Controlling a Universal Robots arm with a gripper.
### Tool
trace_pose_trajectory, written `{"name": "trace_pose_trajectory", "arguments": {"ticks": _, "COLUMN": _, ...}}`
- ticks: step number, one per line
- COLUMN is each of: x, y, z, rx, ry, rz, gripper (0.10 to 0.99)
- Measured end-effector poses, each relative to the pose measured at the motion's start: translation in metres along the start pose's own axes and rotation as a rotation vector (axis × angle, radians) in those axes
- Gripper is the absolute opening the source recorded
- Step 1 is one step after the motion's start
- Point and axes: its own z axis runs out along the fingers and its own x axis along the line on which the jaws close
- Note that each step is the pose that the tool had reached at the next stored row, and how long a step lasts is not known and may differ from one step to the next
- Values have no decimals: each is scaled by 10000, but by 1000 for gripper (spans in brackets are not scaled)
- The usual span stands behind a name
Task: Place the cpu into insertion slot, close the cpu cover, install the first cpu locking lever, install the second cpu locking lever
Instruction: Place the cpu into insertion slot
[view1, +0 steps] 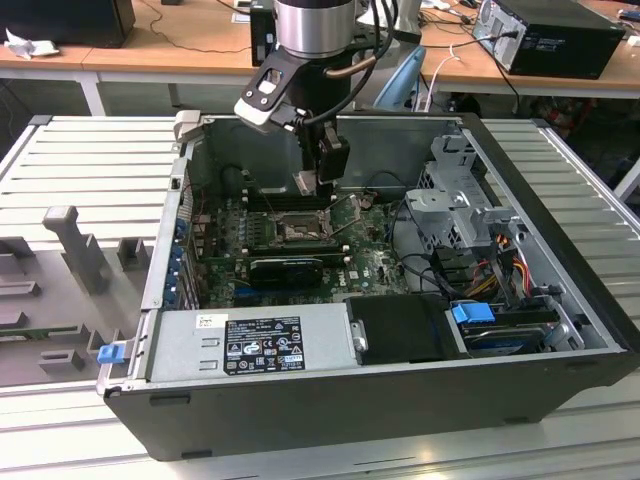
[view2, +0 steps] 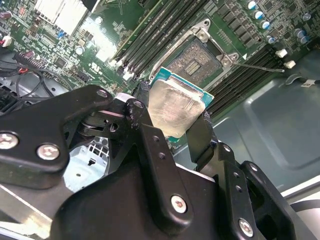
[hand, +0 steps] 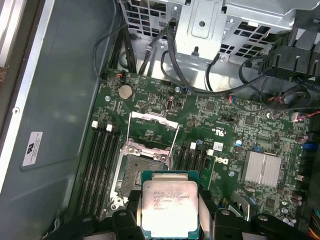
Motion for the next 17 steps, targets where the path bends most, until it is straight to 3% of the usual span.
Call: {"name": "trace_pose_trajectory", "arguments": {"ticks": 17, "x": -1, "y": -8, "z": 86, "rx": 0, "ry": -3, "rz": 33, "gripper": 541}}
